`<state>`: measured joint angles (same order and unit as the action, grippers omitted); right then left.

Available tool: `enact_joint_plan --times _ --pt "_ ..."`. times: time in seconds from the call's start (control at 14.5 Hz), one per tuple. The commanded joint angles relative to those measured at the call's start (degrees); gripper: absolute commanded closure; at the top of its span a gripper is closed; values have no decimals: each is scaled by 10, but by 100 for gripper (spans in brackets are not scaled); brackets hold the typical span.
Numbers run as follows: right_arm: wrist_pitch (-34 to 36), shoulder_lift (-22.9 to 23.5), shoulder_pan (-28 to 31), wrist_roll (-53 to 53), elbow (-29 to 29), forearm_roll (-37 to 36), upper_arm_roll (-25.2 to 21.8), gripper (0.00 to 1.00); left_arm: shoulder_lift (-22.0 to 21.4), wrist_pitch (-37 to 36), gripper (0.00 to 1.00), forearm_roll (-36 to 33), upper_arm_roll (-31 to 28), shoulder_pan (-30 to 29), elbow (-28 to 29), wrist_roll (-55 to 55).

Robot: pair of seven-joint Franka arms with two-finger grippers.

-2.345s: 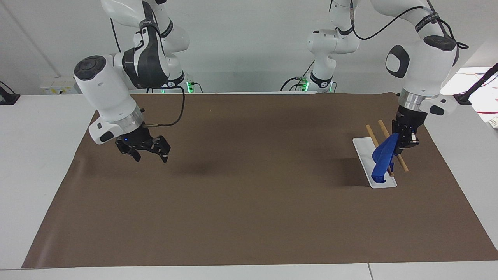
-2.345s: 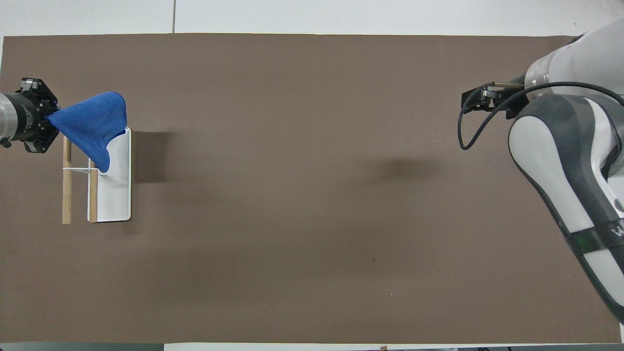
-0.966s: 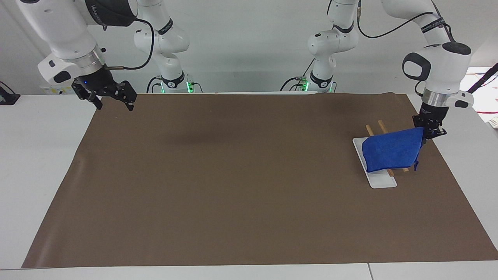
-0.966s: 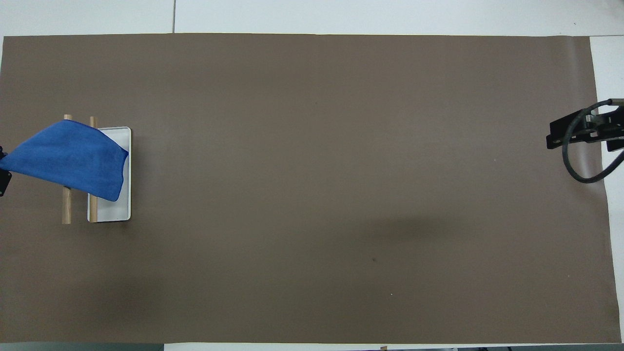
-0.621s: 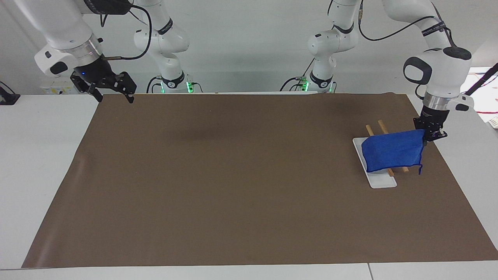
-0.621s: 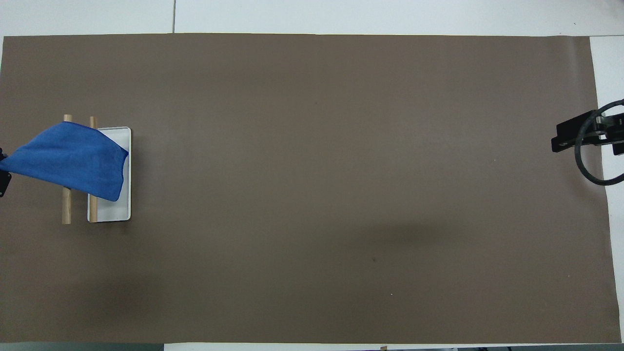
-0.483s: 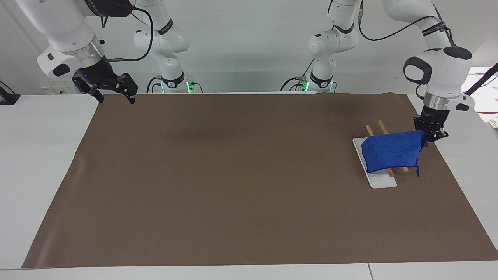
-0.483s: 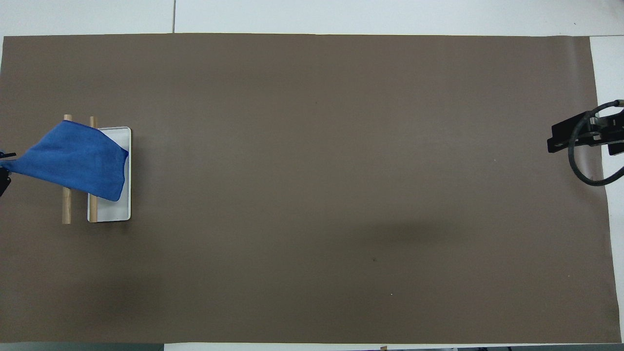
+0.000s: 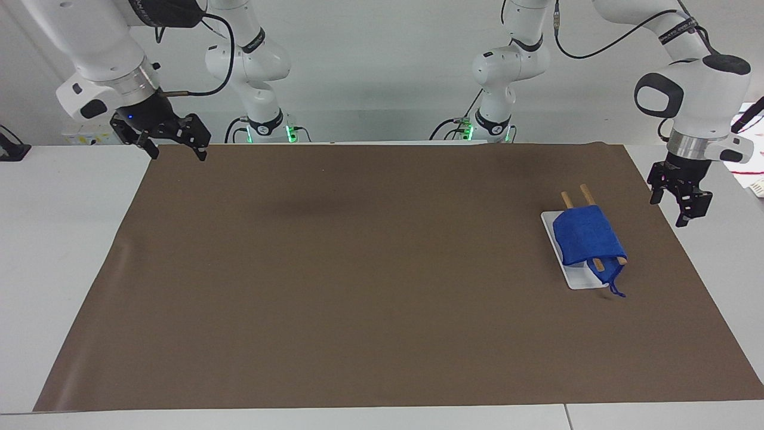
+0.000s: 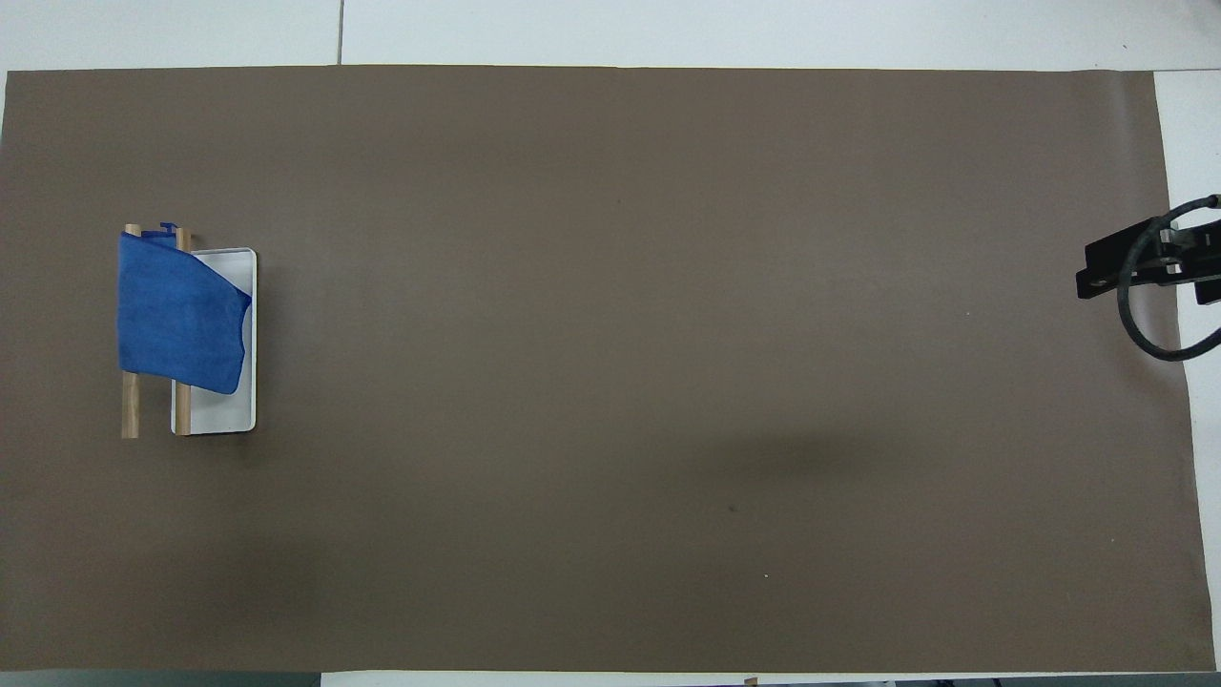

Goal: Right arm passes towel to left arm to hang

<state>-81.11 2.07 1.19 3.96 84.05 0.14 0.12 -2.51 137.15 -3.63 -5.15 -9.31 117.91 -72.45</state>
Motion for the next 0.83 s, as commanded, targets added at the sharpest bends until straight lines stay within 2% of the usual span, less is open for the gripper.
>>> enact_joint_plan --times 0.0,0.14,0.28,0.55,0.76 --pt "-10 -7 6 3 11 2 3 0 22 -28 0 -11 -1 39 -55 24" --pt "-31 -8 0 0 16 -5 3 0 25 -37 0 -11 1 68 -74 37" --pt "-43 -18 3 0 37 -4 3 0 28 -38 0 -11 1 93 -80 105" --pt "-44 -15 7 -55 33 -5 2 0 25 -60 0 -8 2 126 -84 230" --pt "-45 -15 7 -28 34 3 3 0 23 -100 0 -6 3 148 -95 319"
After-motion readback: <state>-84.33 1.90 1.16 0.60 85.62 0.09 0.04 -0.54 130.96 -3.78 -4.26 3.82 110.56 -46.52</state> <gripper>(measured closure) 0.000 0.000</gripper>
